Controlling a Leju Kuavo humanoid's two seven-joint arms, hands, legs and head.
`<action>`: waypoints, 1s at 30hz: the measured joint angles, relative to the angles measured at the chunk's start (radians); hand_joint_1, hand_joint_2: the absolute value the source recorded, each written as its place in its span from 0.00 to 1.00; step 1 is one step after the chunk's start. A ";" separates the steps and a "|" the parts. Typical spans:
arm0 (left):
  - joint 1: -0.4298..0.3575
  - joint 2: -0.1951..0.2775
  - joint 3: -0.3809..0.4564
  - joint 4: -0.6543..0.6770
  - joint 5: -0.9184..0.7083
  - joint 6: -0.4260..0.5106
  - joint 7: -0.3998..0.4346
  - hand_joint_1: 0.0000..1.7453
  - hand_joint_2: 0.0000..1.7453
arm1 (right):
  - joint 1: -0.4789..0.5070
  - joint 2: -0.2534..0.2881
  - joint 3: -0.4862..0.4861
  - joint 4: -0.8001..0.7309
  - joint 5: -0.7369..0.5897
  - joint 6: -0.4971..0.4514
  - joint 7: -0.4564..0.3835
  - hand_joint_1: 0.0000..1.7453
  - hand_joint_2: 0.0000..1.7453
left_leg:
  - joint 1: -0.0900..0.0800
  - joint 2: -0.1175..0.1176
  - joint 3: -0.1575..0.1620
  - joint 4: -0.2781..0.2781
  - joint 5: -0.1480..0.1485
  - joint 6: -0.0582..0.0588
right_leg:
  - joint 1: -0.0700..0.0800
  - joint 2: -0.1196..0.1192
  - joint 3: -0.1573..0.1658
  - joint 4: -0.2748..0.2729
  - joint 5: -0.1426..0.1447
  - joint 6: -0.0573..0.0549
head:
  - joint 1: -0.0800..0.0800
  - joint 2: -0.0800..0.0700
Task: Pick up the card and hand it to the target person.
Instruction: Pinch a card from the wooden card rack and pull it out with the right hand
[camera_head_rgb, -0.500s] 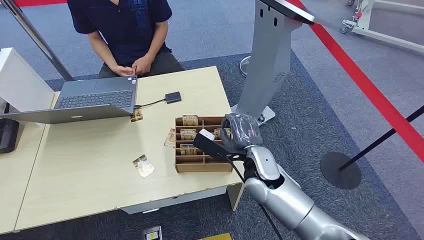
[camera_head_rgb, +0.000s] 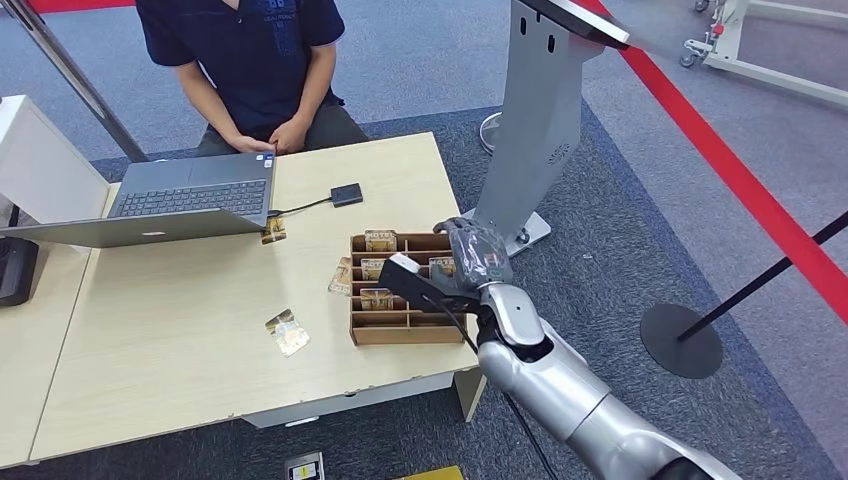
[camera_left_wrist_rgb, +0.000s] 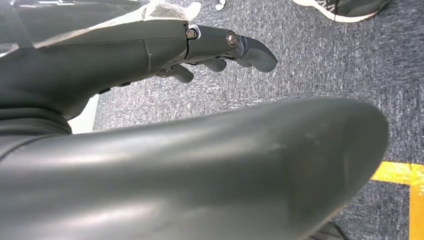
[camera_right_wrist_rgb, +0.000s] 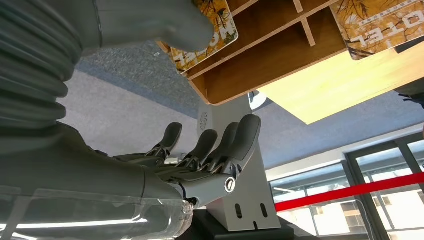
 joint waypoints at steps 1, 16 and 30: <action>0.000 0.000 0.000 0.000 0.000 0.000 -0.003 0.00 0.00 | -0.002 0.002 0.000 0.008 0.000 0.000 0.000 0.36 1.00 | 0.000 0.000 0.000 0.000 0.000 0.000 | 0.000 0.000 0.000 0.000 0.000 0.000 | 0.000 0.000; 0.000 0.003 -0.014 0.000 0.001 -0.001 -0.005 0.00 0.00 | -0.017 0.021 0.008 0.097 0.044 -0.007 0.011 0.57 1.00 | 0.000 0.000 0.000 0.000 0.000 0.000 | 0.000 0.000 0.000 0.000 0.000 0.000 | 0.000 0.000; 0.000 0.002 -0.015 0.000 0.013 0.022 0.019 0.00 0.00 | -0.024 0.051 0.031 0.137 0.119 0.000 0.035 0.54 1.00 | 0.000 0.000 0.000 0.000 0.000 0.000 | 0.000 0.000 0.000 0.000 0.000 0.000 | 0.000 0.000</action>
